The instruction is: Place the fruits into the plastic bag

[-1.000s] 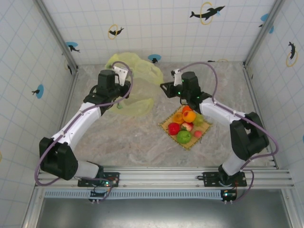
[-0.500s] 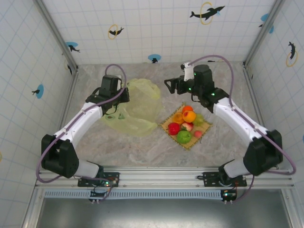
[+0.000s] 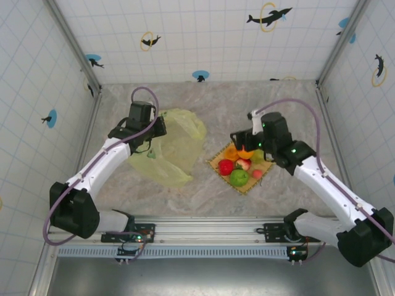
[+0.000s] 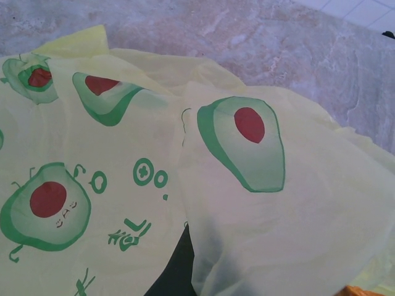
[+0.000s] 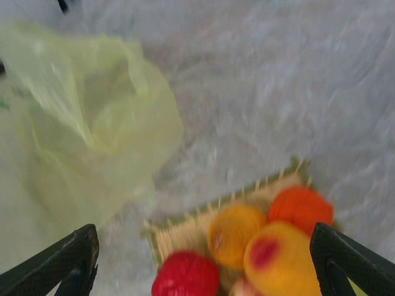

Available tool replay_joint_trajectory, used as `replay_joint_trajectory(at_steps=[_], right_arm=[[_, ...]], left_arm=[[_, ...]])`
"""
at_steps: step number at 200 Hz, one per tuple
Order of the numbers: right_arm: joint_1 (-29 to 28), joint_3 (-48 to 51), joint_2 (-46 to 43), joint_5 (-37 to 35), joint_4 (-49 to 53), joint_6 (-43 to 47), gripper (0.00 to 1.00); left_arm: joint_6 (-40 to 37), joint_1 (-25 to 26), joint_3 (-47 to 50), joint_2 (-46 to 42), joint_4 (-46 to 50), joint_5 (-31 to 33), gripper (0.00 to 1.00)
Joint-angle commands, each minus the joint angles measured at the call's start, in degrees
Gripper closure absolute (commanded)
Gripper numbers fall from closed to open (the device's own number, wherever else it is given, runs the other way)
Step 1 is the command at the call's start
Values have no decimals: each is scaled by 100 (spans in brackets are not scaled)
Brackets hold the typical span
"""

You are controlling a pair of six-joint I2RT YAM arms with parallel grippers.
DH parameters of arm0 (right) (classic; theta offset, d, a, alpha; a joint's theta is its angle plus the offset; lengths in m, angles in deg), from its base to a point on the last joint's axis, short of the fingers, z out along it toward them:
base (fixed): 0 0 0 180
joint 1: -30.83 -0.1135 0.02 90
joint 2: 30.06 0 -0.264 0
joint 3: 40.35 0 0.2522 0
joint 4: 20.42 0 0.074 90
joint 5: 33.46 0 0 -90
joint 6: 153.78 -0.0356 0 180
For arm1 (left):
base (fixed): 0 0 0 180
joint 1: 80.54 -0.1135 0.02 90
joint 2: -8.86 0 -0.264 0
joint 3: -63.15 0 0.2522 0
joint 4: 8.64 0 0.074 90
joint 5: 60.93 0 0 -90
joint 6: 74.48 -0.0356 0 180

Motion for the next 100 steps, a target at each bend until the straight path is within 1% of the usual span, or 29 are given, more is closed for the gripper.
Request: replay_joint_trajectory(at_steps=[1, 28, 41, 52, 63, 100], right_arm=[[-589, 354, -255, -755, 612, -200, 11], [-1435, 855, -324, -1849, 896, -855, 13], [-1669, 1067, -368, -2116, 1073, -1162, 13], [-1730, 1265, -421, -2122, 1161, -1356, 12], [-1741, 1527, -462, -1979, 1092, -1441, 10], [-1592, 2050, -399, -1586, 394, -1420, 6]], left_arm=[[121, -21, 50, -101, 182, -74, 100], [159, -25, 148, -160, 157, 46, 100], [275, -21, 270, -204, 68, 64, 100], [353, -21, 409, -249, -120, -4, 100], [434, -21, 641, -275, -288, -83, 100], [461, -22, 645, -156, -355, -324, 100]])
